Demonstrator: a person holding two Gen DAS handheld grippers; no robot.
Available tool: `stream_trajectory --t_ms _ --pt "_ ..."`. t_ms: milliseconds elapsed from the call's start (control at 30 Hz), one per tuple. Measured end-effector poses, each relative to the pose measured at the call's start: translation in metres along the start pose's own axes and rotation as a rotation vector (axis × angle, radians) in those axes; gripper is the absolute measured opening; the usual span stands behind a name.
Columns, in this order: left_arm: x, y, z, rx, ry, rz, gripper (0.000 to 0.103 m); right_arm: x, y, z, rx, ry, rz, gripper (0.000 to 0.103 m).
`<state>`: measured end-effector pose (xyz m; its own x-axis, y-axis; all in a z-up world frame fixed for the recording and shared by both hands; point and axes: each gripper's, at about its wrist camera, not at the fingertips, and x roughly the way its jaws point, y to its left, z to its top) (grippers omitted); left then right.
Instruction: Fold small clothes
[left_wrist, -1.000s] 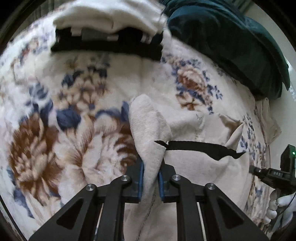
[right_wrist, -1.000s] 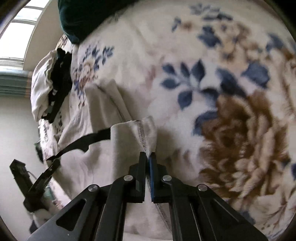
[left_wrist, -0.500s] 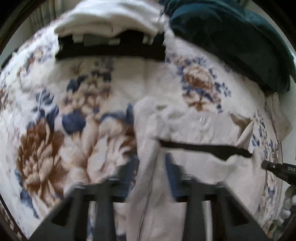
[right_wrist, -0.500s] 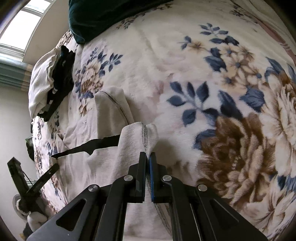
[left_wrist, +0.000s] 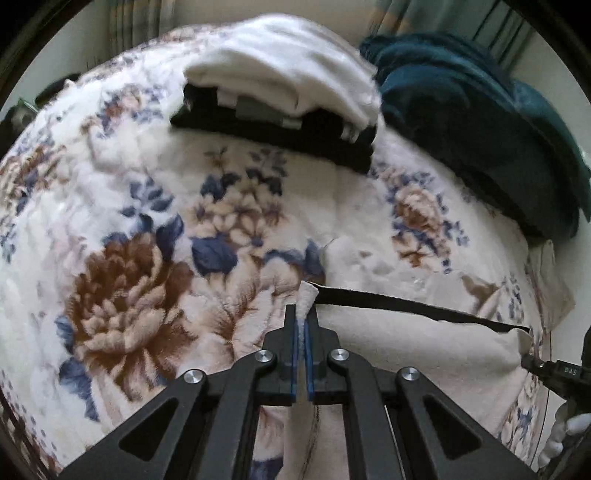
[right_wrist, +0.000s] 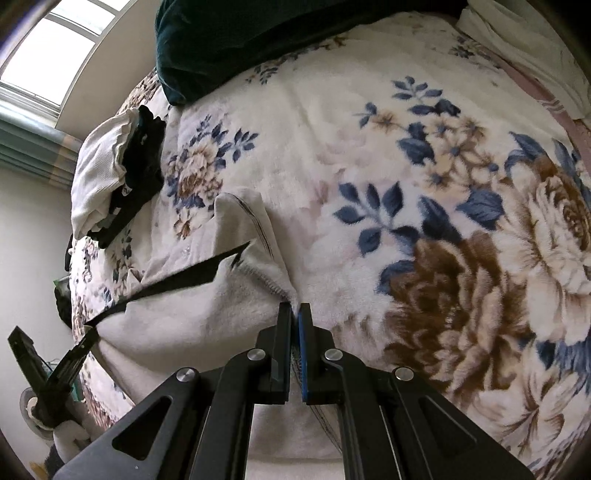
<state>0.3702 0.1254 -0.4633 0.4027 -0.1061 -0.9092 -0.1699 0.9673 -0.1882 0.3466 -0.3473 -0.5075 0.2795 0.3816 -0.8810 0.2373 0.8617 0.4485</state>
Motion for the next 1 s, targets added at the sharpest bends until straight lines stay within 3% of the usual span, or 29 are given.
stream_trajectory --t_ms 233,300,367,433,533,633,733,800,867,900,933,967,1000 --pt "0.068 0.006 0.007 -0.027 0.213 -0.003 0.007 0.035 0.007 0.018 -0.023 0.024 -0.105 0.004" --pt "0.062 0.013 0.003 -0.060 0.221 -0.037 0.016 0.044 0.002 0.021 -0.011 0.060 -0.123 0.005" --pt "0.042 0.023 -0.009 -0.112 0.209 -0.081 0.031 0.049 -0.007 0.020 0.028 0.127 -0.108 0.016" --pt "0.019 0.038 -0.030 -0.181 0.205 -0.127 0.047 0.039 -0.017 0.013 0.074 0.136 -0.064 0.042" --pt "0.001 0.056 -0.062 -0.311 0.241 -0.238 0.057 0.015 -0.037 -0.012 0.156 0.148 0.002 0.044" --pt "0.002 0.055 -0.082 -0.361 0.285 -0.346 0.057 0.003 -0.052 -0.042 0.227 0.197 0.122 0.044" --pt "0.008 0.034 -0.085 -0.264 0.301 -0.341 0.057 0.011 -0.053 -0.061 0.233 0.239 0.203 0.044" --pt "0.014 0.018 -0.089 -0.169 0.314 -0.279 0.054 0.021 -0.048 -0.070 0.215 0.273 0.217 0.044" --pt "0.011 0.009 -0.094 -0.111 0.285 -0.282 0.024 0.032 -0.042 -0.075 0.187 0.300 0.218 0.044" --pt "0.008 0.006 -0.096 -0.079 0.279 -0.275 0.010 0.034 -0.040 -0.076 0.170 0.301 0.205 0.040" --pt "0.004 0.003 -0.098 -0.051 0.272 -0.279 0.009 0.034 -0.037 -0.078 0.150 0.292 0.175 0.013" --pt "-0.001 0.002 -0.099 -0.027 0.260 -0.270 0.008 0.033 -0.033 -0.079 0.125 0.280 0.158 0.002" --pt "-0.006 0.002 -0.101 -0.009 0.254 -0.273 0.008 0.033 -0.030 -0.078 0.114 0.279 0.147 0.002"
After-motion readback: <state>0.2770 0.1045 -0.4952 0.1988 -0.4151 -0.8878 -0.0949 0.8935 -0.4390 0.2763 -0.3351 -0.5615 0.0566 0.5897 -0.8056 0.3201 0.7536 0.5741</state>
